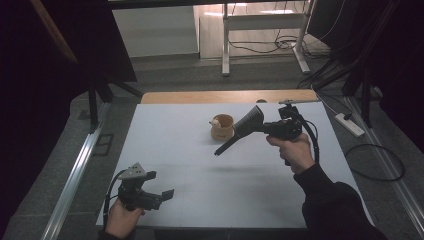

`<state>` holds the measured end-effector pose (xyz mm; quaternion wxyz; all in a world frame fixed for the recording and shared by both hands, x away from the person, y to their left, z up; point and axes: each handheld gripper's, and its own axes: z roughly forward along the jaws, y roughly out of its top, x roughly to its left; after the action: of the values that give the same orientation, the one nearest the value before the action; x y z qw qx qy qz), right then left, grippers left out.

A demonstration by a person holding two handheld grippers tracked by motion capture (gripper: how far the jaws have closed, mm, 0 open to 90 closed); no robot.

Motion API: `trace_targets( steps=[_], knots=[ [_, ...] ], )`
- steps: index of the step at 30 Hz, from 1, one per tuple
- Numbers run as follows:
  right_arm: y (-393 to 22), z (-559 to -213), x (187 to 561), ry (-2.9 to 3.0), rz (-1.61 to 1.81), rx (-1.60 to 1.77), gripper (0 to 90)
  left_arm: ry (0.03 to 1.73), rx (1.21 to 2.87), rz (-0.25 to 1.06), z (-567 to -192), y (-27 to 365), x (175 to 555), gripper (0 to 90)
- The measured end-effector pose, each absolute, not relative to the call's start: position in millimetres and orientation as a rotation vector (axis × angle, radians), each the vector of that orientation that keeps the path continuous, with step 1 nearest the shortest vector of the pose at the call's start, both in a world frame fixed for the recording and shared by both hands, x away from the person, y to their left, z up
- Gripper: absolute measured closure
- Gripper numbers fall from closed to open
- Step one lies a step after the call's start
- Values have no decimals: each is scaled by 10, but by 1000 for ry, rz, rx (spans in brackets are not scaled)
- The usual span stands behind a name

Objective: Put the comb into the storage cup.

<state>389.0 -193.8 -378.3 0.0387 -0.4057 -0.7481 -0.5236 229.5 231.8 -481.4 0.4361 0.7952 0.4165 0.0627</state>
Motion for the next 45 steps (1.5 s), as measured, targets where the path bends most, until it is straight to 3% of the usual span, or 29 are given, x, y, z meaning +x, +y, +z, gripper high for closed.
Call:
trace_targets(
  steps=[45],
  knots=[
    [-1975,-3460,4289,-2304,-1687,-1376,836,1107,1965,218,-4799,2521,2151,12]
  ],
)
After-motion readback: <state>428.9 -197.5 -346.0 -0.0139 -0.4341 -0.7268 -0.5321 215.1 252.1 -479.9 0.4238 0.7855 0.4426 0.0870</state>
